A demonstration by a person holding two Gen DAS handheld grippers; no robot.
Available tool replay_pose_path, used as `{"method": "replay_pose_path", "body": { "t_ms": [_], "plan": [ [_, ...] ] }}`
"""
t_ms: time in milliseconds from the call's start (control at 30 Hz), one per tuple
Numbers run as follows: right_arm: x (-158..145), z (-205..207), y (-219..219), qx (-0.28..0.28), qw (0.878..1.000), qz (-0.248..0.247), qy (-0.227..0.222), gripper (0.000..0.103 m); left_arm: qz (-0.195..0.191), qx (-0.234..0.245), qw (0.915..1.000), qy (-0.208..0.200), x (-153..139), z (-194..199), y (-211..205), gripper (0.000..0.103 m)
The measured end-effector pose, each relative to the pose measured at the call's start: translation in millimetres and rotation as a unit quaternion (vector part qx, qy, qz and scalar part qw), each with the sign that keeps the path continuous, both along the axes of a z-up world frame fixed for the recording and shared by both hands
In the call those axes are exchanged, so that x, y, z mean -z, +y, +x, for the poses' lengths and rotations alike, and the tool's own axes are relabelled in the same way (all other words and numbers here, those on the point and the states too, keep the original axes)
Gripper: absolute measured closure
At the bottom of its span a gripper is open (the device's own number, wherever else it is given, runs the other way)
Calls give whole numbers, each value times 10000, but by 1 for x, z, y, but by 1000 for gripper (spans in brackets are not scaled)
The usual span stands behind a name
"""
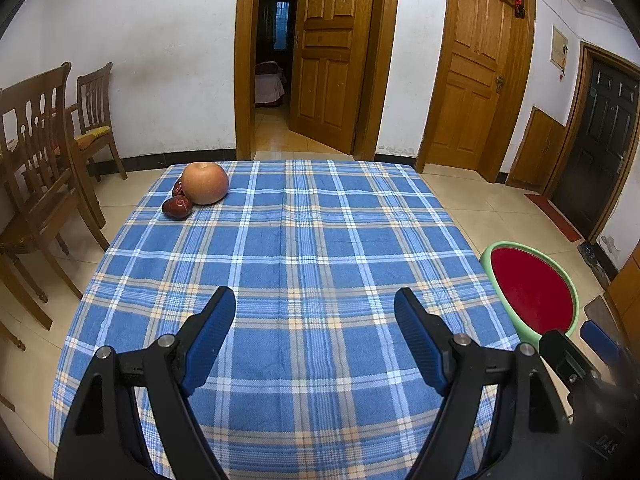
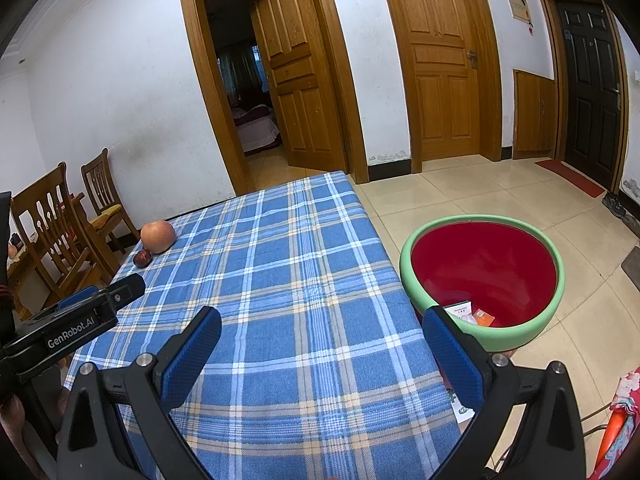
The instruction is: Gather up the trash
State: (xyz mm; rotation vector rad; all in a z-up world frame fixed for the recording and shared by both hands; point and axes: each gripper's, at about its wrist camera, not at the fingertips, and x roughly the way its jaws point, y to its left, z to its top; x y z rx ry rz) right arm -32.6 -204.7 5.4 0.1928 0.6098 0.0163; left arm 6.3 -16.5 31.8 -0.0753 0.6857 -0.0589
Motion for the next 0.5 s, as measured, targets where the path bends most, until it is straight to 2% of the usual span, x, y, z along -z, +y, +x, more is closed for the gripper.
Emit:
{"method": "replay_pose_path", "body": {
  "t_ms": [500],
  "plan": [
    [0, 0, 0, 1, 10000, -7, -1, 0, -2, 9, 10000, 0, 0, -1, 0, 22]
  ]
}}
